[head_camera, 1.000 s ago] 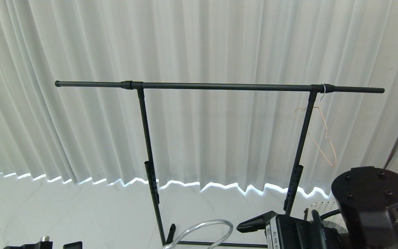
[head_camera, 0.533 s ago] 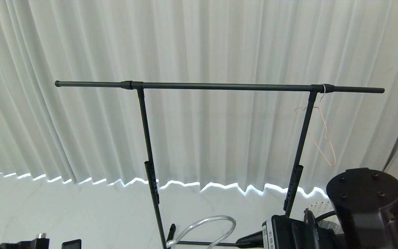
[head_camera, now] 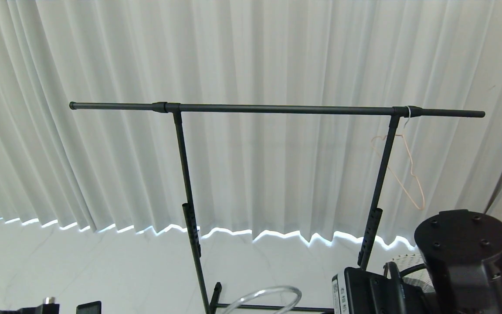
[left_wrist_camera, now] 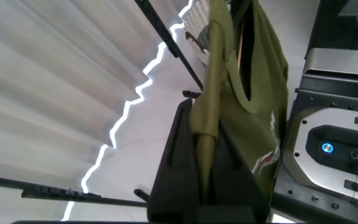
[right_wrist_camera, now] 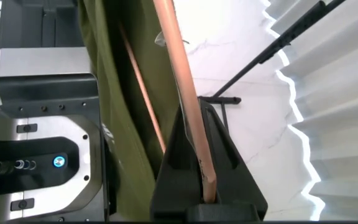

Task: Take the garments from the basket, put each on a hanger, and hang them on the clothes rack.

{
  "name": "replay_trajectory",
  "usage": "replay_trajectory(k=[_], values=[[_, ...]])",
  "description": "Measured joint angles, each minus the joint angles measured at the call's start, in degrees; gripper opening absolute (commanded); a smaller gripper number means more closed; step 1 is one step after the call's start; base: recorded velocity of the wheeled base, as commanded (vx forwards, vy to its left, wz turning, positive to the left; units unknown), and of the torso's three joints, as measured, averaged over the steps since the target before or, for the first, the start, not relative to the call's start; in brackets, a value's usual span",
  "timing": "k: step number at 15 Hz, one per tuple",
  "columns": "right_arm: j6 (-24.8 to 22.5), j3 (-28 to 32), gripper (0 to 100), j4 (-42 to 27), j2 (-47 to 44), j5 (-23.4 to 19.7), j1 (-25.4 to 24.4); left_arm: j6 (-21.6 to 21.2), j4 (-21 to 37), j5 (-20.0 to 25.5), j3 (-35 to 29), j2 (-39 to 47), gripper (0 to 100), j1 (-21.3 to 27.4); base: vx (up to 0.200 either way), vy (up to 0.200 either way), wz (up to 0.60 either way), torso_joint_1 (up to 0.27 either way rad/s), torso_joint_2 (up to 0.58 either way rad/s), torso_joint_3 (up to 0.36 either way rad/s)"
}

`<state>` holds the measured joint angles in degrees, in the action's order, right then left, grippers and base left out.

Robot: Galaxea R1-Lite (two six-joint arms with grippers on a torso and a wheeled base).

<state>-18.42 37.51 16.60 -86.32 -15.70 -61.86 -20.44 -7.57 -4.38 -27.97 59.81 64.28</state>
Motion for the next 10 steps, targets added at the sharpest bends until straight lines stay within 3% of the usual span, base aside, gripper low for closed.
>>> replay_trajectory(k=[6,10], values=[[3.0,0.0,0,-2.5,2.5,3.2,2.4,0.1,-0.9,-0.2,0.0,-0.4,100,-2.3,0.000,0.000,0.00,0.000,0.00,0.000],[5.8,2.9,0,-13.8,5.9,5.0,9.6,0.0,-6.3,-0.2,-0.1,0.2,100,-6.5,0.000,0.000,0.00,0.000,0.00,0.000]])
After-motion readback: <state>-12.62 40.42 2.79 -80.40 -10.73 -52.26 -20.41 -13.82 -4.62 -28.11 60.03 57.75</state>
